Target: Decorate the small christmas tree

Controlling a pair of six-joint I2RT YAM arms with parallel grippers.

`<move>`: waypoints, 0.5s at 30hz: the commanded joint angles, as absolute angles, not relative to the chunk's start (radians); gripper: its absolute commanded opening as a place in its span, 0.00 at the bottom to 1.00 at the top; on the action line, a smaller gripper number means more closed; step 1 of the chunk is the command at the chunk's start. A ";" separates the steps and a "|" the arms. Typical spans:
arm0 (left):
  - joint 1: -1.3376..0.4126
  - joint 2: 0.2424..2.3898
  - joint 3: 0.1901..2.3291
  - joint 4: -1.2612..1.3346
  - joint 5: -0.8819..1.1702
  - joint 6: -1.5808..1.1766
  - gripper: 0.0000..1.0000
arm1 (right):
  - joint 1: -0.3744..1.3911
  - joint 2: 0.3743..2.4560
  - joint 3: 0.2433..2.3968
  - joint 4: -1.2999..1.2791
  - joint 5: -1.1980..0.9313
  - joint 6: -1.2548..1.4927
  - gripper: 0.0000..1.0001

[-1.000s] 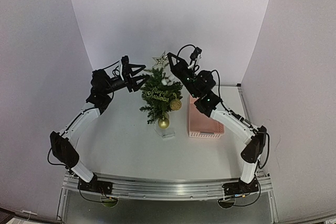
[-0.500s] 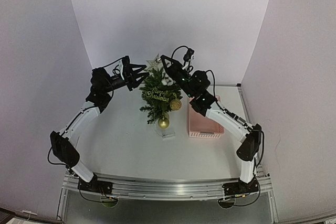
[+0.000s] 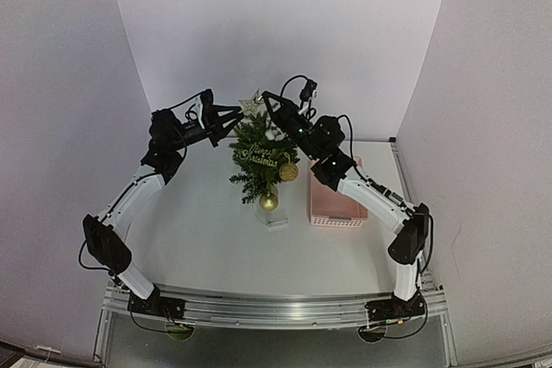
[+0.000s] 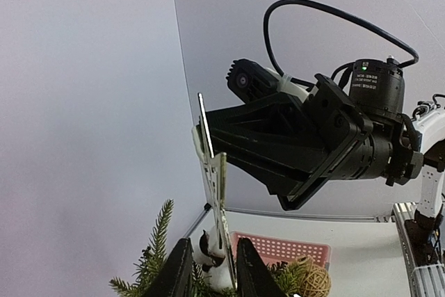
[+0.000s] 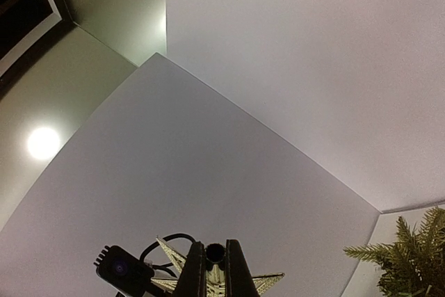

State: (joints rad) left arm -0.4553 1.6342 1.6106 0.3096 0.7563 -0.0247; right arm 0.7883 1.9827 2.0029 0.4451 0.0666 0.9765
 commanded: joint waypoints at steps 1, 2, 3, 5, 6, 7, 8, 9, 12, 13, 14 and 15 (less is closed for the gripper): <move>-0.454 1.645 1.670 0.314 0.746 -0.017 0.17 | 0.796 1.996 2.048 0.466 0.051 0.985 0.00; -0.454 1.645 1.671 0.314 0.747 -0.014 0.14 | 0.796 1.995 2.048 0.464 0.051 0.983 0.00; -0.454 1.646 1.673 0.314 0.745 -0.011 0.11 | 0.795 1.994 2.048 0.464 0.052 0.982 0.00; -0.454 1.645 1.673 0.312 0.743 -0.002 0.06 | 0.795 1.995 2.049 0.465 0.051 0.983 0.00; -0.454 1.646 1.674 0.311 0.742 -0.002 0.04 | 0.795 1.997 2.051 0.465 0.050 0.984 0.00; -0.454 1.646 1.676 0.311 0.742 -0.002 0.03 | 0.796 1.998 2.052 0.465 0.049 0.985 0.00; -0.454 1.646 1.678 0.311 0.741 -0.002 0.01 | 0.796 1.999 2.052 0.465 0.048 0.985 0.00; -0.454 1.646 1.678 0.311 0.738 -0.002 0.00 | 0.796 1.998 2.050 0.464 0.048 0.985 0.00; -0.454 1.644 1.677 0.304 0.733 -0.001 0.00 | 0.796 1.996 2.041 0.463 0.050 0.985 0.00; -0.454 1.641 1.676 0.297 0.727 0.018 0.00 | 0.796 1.995 2.039 0.463 0.051 0.985 0.00; -0.454 1.639 1.674 0.291 0.721 0.034 0.00 | 0.796 1.995 2.037 0.463 0.052 0.985 0.00; -0.454 1.637 1.676 0.278 0.718 0.044 0.00 | 0.795 1.995 2.035 0.462 0.052 0.985 0.04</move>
State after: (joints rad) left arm -0.4553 1.6398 1.6230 0.2941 0.7438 -0.0024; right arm 0.7883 1.9888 2.0079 0.4446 0.0635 0.9783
